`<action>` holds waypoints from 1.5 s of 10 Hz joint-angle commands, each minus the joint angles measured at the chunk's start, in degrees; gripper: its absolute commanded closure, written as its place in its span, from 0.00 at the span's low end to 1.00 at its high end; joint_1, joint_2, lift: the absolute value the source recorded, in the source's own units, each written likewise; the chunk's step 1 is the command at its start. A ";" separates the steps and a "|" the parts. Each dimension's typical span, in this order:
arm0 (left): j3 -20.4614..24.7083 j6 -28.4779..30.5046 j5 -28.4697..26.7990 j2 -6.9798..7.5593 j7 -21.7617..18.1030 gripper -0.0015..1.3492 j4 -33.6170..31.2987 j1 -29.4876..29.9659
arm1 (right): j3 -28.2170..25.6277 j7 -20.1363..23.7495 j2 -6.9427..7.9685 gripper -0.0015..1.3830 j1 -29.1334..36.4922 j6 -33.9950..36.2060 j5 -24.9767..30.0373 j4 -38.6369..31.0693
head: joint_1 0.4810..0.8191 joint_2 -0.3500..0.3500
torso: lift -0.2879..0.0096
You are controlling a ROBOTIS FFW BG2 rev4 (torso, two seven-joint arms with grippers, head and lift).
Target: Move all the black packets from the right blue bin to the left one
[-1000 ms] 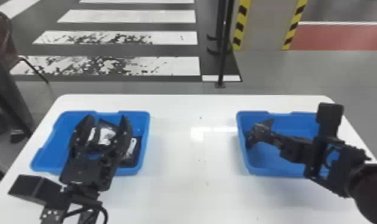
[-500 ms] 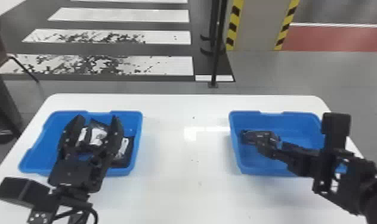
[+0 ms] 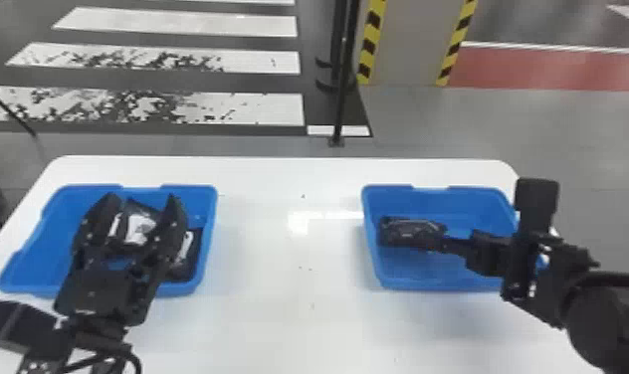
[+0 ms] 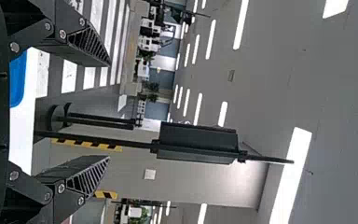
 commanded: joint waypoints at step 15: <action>0.22 1.35 0.80 0.18 -0.18 0.27 0.00 0.38 | -0.28 -0.27 1.15 0.83 1.44 -8.78 -5.24 2.96 | 0.63 0.44 | 0.50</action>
